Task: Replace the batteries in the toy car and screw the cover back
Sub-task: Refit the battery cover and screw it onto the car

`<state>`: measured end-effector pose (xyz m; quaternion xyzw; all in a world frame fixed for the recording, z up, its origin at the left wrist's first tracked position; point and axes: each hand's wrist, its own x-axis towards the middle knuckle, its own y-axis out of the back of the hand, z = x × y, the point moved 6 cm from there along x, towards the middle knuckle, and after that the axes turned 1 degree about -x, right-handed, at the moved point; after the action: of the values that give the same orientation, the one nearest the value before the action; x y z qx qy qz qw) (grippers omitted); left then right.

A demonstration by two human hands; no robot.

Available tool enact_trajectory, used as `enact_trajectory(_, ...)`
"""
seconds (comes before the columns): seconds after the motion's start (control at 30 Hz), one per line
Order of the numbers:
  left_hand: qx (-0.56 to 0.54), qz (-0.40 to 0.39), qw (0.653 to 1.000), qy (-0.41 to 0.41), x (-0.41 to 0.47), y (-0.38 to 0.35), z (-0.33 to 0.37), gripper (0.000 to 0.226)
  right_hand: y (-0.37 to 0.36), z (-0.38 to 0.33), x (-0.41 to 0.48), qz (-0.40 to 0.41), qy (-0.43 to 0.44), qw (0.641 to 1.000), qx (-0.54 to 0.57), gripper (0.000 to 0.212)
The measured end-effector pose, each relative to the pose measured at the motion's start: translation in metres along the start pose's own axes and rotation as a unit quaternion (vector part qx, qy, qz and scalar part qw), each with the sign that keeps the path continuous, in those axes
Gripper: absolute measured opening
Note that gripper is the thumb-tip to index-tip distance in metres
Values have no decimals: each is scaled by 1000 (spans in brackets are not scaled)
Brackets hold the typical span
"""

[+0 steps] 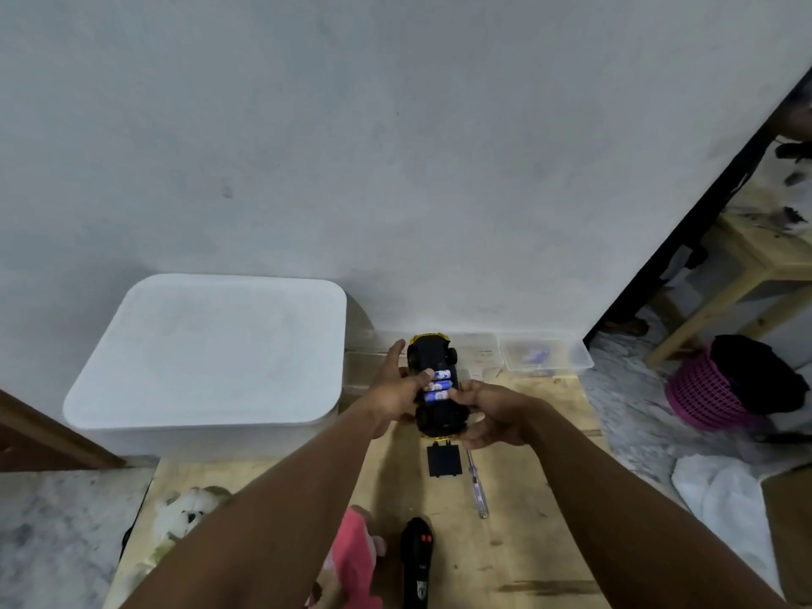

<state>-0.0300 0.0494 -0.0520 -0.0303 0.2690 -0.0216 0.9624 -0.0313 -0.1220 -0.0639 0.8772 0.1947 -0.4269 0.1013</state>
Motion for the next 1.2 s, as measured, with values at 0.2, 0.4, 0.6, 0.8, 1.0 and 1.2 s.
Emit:
enact_trajectory(0.2, 48, 12, 999, 5, 2, 18, -9, 58, -2, 14, 6, -28, 17, 999, -22, 48)
enact_trajectory(0.4, 33, 51, 998, 26, 2, 35, -27, 50, 9, 43, 55, 217, 161, 864, -424, 31)
enact_trajectory(0.6, 24, 53, 997, 41, 2, 46, -36, 41, -6, 59, 61, 228, 168, 846, -452, 27)
enact_trajectory(0.8, 23, 31, 997, 64, -6, 41, -35, 42, 3, 52, 61, 248, 168, 838, -456, 13)
enact_trajectory(1.0, 15, 49, 998, 48, -8, 37, -34, 47, 1, 59, 63, 192, 167, 835, -487, 9)
enact_trajectory(1.2, 1, 46, 998, 47, -12, 38, -35, 43, -1, 64, 66, 204, 148, 837, -486, 21)
